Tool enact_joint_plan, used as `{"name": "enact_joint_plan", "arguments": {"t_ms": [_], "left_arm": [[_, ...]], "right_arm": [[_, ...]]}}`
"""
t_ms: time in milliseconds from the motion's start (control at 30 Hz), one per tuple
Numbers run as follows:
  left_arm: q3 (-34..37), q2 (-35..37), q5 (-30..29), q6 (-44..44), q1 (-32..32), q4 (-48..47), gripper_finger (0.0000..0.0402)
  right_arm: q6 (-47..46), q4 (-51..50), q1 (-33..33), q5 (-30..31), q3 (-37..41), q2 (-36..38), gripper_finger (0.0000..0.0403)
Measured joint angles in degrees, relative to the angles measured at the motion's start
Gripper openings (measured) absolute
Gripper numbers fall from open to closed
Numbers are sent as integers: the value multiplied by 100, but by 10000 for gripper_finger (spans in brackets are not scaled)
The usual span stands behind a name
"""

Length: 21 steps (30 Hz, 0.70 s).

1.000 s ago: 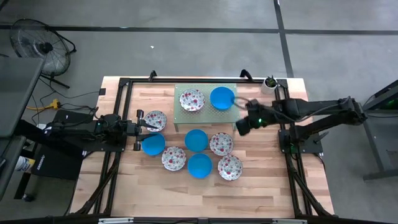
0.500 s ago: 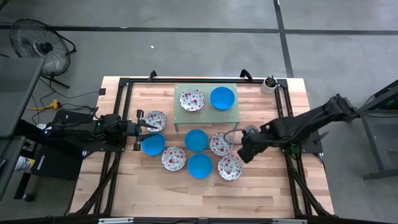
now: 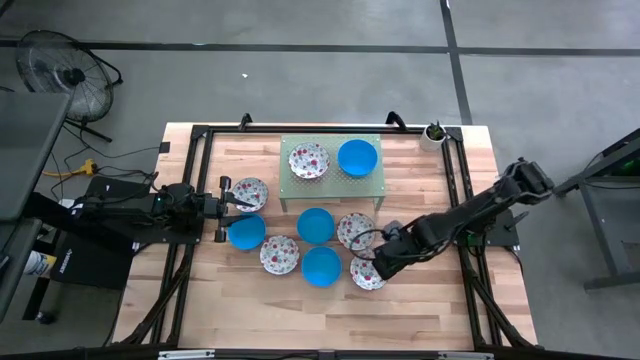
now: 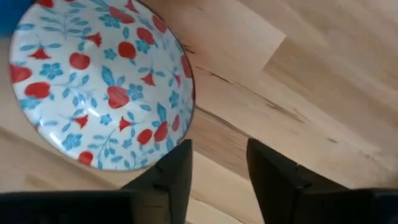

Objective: Pick & Place Mini bowls
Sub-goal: Stack the red patterned bowl on the red patterned bowl on the shelf

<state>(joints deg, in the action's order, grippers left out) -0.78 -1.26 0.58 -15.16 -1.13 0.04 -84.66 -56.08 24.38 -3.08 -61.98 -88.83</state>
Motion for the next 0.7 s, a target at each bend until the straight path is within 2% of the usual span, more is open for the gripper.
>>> {"name": "enact_joint_plan", "arguments": {"t_ms": [133,267,700], "left_arm": [[0,0,2,0,0,-1,124],[0,1,1,2,-2,0,124],[0,0,2,2,-2,-1,124]], "right_arm": [[-172,211,-47,-55,0,-266,160],[-324,439,-116,-170,0,-456,161],[-532,602,-340,-180,0,-576,103]]}}
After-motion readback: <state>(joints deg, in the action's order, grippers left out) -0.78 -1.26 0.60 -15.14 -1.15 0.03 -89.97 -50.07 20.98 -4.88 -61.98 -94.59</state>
